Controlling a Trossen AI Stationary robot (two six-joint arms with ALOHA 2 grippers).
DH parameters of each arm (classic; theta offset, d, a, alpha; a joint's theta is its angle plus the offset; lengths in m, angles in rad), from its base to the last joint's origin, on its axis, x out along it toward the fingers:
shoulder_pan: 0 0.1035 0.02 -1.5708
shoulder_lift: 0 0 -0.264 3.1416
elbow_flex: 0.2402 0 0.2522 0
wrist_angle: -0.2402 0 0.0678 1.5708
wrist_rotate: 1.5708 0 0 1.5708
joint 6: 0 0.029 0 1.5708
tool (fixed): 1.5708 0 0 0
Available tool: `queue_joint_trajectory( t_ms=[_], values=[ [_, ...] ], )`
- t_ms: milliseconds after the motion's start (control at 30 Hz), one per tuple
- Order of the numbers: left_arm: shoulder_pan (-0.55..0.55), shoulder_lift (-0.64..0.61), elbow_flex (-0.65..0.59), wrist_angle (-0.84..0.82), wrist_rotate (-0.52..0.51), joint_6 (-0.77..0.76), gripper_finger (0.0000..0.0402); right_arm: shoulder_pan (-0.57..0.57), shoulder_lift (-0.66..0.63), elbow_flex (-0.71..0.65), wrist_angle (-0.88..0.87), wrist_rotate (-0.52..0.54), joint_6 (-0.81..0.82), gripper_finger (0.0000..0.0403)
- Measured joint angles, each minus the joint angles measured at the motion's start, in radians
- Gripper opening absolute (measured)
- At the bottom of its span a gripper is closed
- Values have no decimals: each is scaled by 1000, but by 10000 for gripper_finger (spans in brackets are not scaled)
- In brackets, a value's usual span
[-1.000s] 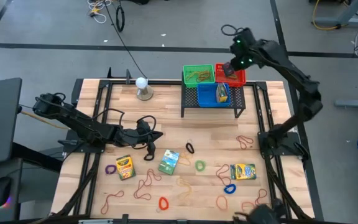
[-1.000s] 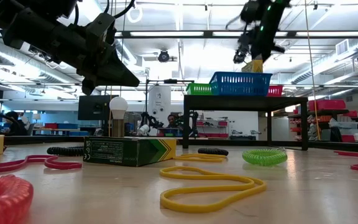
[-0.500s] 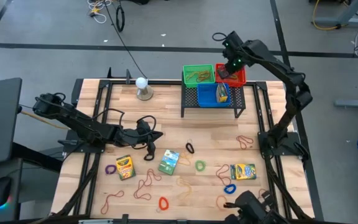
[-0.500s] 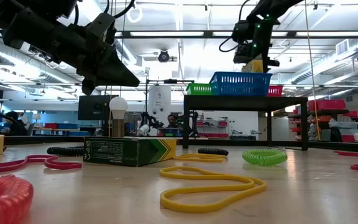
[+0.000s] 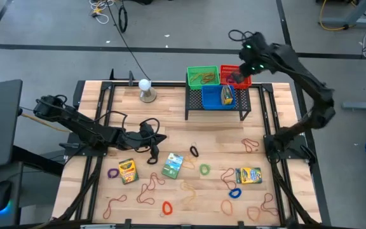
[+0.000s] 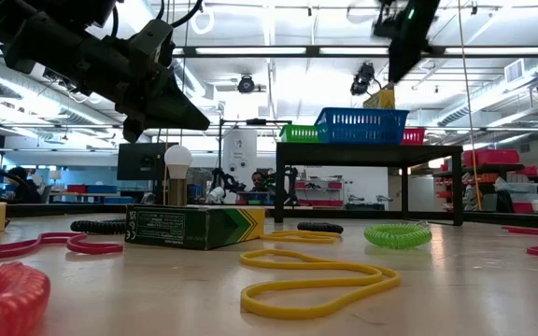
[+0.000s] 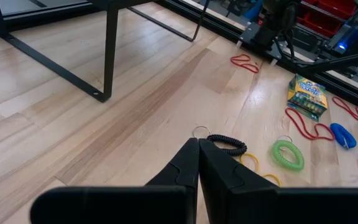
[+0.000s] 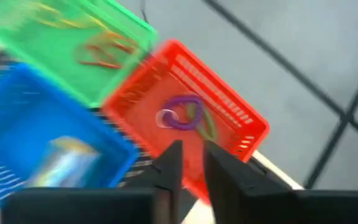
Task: Pick & Place Office Desk Supplies
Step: Put the red rubber band into the green bin
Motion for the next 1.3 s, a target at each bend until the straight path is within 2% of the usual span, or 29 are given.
queue_joint_trajectory(
  t_ms=[133,267,467,600,767,967,1100,1300],
  values=[
    [0,0,0,0,0,0,16,132,-127,-9,17,-26,7,10],
    [0,0,0,0,0,0,16,287,-246,-136,131,-37,66,16],
    [2,0,0,19,-1,0,16,526,-397,-428,363,-36,141,6],
    [1,0,0,40,-2,0,16,684,-460,-575,511,6,219,6],
    [17,0,1,59,-3,-6,16,861,-474,-656,583,100,298,6],
    [70,0,4,126,125,-37,16,1030,-458,-694,597,221,430,6],
    [105,0,8,177,238,-41,16,1123,-459,-764,704,294,496,8],
    [87,-1,72,89,318,-7,6,1199,-458,-928,893,325,541,8]
  ],
)
